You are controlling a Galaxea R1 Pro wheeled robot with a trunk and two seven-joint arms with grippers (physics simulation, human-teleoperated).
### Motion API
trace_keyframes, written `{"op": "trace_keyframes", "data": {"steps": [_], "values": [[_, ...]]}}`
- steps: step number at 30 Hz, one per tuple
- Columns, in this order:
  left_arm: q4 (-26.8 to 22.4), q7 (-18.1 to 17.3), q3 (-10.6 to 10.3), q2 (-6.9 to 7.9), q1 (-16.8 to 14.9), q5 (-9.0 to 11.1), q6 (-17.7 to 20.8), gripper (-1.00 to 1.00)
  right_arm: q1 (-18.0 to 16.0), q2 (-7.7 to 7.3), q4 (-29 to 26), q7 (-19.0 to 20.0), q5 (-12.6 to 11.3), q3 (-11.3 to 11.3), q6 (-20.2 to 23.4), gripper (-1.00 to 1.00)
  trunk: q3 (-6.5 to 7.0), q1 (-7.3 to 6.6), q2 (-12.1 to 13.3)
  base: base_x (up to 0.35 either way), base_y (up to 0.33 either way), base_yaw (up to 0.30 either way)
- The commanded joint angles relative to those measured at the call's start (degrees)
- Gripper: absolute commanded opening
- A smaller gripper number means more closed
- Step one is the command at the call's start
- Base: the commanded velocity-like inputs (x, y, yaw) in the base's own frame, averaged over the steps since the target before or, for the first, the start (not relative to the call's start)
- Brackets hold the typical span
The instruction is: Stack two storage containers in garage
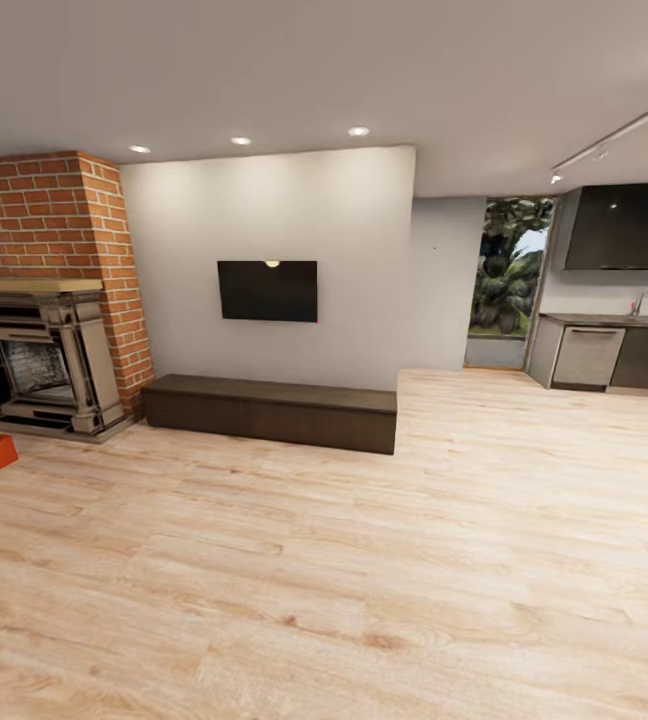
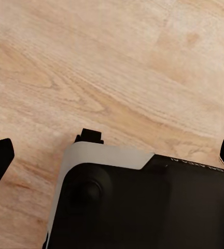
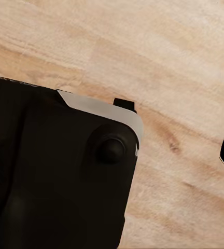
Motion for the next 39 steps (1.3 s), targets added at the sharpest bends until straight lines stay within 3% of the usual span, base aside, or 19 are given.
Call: {"op": "trace_keyframes", "data": {"steps": [1,27,39], "values": [[0.1,-0.2,-0.4,0.00,-0.1,0.5,-0.2,1.00,-0.1,0.01,0.2,0.1,0.1,0.2,-0.3,1.00,-0.08,0.04,-0.1,0.322,0.000,0.000],[0.1,-0.2,-0.4,0.10,-0.1,0.7,-0.4,1.00,-0.1,0.08,0.1,0.3,-0.5,-0.3,-0.2,1.00,-0.08,0.04,-0.1,0.322,0.000,0.003],[0.1,-0.2,-0.4,0.10,-0.1,0.6,-0.4,1.00,-0.1,-0.45,0.1,0.2,-0.4,0.1,-0.5,1.00,-0.08,0.04,-0.1,0.305,0.000,0.235]]}}
